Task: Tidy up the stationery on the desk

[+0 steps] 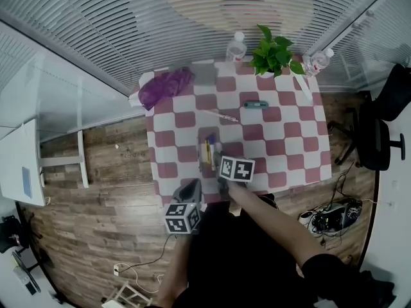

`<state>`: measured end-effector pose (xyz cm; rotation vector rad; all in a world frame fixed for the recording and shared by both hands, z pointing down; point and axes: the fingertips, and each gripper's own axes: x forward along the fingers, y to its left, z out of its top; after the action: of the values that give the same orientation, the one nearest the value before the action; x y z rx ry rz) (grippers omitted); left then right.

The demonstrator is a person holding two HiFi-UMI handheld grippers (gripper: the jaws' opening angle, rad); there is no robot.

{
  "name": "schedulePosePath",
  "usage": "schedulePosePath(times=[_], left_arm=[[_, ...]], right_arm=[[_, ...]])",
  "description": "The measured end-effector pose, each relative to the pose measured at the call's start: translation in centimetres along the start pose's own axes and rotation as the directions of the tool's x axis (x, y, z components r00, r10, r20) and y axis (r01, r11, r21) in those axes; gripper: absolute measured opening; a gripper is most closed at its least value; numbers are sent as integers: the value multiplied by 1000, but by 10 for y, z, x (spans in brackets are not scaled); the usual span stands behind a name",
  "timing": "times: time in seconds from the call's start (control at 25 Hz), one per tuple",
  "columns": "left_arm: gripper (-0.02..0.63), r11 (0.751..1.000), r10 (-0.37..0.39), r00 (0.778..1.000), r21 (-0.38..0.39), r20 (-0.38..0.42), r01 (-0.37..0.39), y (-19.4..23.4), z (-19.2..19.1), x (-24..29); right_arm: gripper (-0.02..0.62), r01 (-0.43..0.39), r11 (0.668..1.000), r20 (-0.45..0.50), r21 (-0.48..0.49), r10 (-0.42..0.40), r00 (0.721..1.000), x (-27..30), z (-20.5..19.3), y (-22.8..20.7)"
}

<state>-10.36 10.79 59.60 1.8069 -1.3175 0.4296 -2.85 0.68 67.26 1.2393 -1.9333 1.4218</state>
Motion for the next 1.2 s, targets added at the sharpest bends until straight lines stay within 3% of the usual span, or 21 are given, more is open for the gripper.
schedulePosePath(times=[0.16, 0.52, 0.68, 0.8, 0.96, 1.08, 1.2], left_arm=[[37, 1000, -9, 1000, 10, 1, 9, -3, 5, 3], [37, 999, -37, 999, 36, -6, 37, -11, 17, 13], [37, 997, -53, 999, 49, -11, 54, -18, 23, 21], [37, 996, -66, 998, 61, -18, 67, -23, 27, 28], [37, 995, -64, 997, 74, -31, 66, -25, 30, 33], [37, 995, -58, 998, 74, -35, 60, -25, 33, 33], [37, 997, -40, 998, 70, -44, 43, -19, 32, 33]], right_arm=[[109, -15, 1000, 15, -11, 15, 1000, -8, 7, -1], [109, -41, 986, 94, -162, 57, 994, -32, 52, -19], [109, 11, 954, 136, -301, 31, 990, -46, 84, -40], [113, 90, 860, 157, -503, -11, 987, -51, 110, -55], [137, 149, 660, 145, -737, -61, 988, -51, 137, -71], [149, 155, 526, 130, -836, -85, 988, -48, 159, -84], [164, 131, 425, 97, -896, -101, 990, -36, 176, -96]])
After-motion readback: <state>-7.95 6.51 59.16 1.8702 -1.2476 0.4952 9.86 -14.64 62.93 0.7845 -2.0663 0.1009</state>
